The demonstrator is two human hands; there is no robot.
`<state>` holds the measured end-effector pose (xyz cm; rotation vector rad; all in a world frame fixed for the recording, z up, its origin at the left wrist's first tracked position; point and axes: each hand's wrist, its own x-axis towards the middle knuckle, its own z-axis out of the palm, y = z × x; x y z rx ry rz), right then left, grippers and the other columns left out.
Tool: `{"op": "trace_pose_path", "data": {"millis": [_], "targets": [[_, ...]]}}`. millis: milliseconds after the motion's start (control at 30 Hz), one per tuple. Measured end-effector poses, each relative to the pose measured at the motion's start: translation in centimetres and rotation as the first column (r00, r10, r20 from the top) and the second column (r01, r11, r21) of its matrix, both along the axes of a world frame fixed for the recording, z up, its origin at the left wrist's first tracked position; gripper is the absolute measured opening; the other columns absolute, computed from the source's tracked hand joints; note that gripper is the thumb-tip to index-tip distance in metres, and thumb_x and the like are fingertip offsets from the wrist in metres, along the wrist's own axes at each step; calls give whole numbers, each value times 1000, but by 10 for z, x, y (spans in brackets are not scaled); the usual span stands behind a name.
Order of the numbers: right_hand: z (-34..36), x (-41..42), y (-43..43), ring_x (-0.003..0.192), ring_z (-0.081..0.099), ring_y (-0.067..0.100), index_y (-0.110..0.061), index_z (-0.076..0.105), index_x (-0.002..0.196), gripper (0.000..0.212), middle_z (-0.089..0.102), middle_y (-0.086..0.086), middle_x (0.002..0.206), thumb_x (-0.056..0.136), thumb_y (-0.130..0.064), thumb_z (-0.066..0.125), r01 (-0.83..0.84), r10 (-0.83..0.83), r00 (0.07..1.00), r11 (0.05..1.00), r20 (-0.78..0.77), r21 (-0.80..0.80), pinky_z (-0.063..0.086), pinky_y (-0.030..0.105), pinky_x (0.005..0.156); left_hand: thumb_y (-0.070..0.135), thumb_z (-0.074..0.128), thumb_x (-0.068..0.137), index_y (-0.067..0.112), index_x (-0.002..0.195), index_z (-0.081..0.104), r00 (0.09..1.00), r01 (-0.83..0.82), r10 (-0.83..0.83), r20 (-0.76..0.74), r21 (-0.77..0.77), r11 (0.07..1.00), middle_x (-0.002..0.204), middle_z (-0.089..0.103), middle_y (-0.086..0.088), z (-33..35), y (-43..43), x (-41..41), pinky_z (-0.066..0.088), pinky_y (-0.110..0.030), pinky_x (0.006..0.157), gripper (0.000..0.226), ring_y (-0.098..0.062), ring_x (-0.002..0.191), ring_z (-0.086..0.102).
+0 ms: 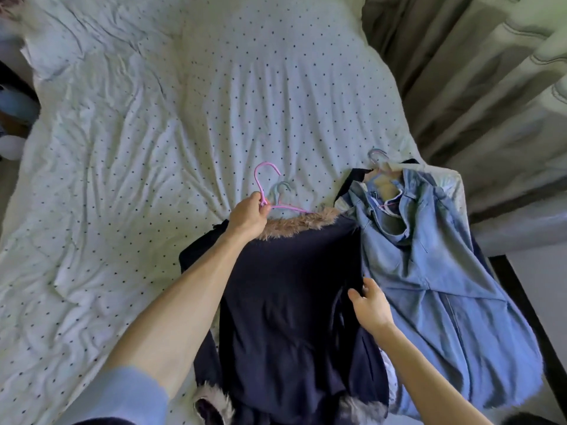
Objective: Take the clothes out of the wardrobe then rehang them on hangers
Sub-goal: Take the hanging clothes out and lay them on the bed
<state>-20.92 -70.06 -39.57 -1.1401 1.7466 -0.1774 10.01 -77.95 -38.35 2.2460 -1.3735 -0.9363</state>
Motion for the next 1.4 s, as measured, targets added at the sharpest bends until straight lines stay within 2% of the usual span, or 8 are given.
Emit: {"op": "trace_pose_path", "data": {"millis": [167,433,633,767,900,1200,1300,1400], "targets": [[-36,36,-52,102,64,18,-23,52,132,34,63,-3,126,99,-22,53,65,-63,997,997,-33,36,46,33,85,36,47,103,16,104,53,990,31,-42,135,79,996,75,56,6,-70,-48,17,39,-36,63,21,-23,72,55],[-79,48,-75,105,64,13,-30,52,128,38,66,-7,118,92,-25,64,53,-38,995,986,-94,160,52,37,96,39,40,105,19,120,54,985,126,-147,90,205,971,99,66,-5,-151,-98,22,52,-45,81,28,-30,95,62],[-90,35,-64,130,46,15,-28,41,145,68,51,-4,139,84,-31,71,-173,232,944,954,-236,244,41,30,105,47,31,105,30,150,34,963,182,-240,125,357,916,131,53,-8,-180,-102,29,40,-47,104,48,-32,126,47],[-89,31,-48,139,35,22,-23,31,151,81,38,0,151,82,-39,70,-231,328,886,925,-327,301,35,35,113,37,45,102,17,150,40,977,-131,103,187,145,981,150,44,-9,-181,-62,33,32,-50,113,52,-32,140,37],[-90,29,-26,141,28,23,-19,23,153,87,33,2,154,83,-44,69,-275,359,834,929,-419,249,31,34,115,34,55,99,13,147,44,842,-493,473,258,18,870,148,45,-15,-177,24,36,33,-54,108,54,-39,134,42],[-85,1,43,142,32,38,-25,3,158,108,14,18,160,79,-46,75,-265,406,845,884,-350,385,35,47,113,50,48,98,23,155,17,829,-527,500,249,647,552,154,31,-11,-156,254,8,45,-53,101,70,-36,130,47],[-80,-16,59,137,41,37,-27,-3,158,111,27,17,155,81,-45,74,-283,436,847,854,-305,437,39,47,109,39,56,95,20,145,35,913,-391,332,237,739,549,140,43,-5,-139,283,-6,48,-44,95,58,-28,125,48],[-76,-33,75,129,50,35,-22,-9,157,115,40,17,149,81,-44,74,-276,430,858,847,-281,455,45,42,101,24,57,89,16,122,57,891,-383,428,151,756,531,118,60,-9,-123,296,-19,52,-40,87,34,-31,107,59]]}}
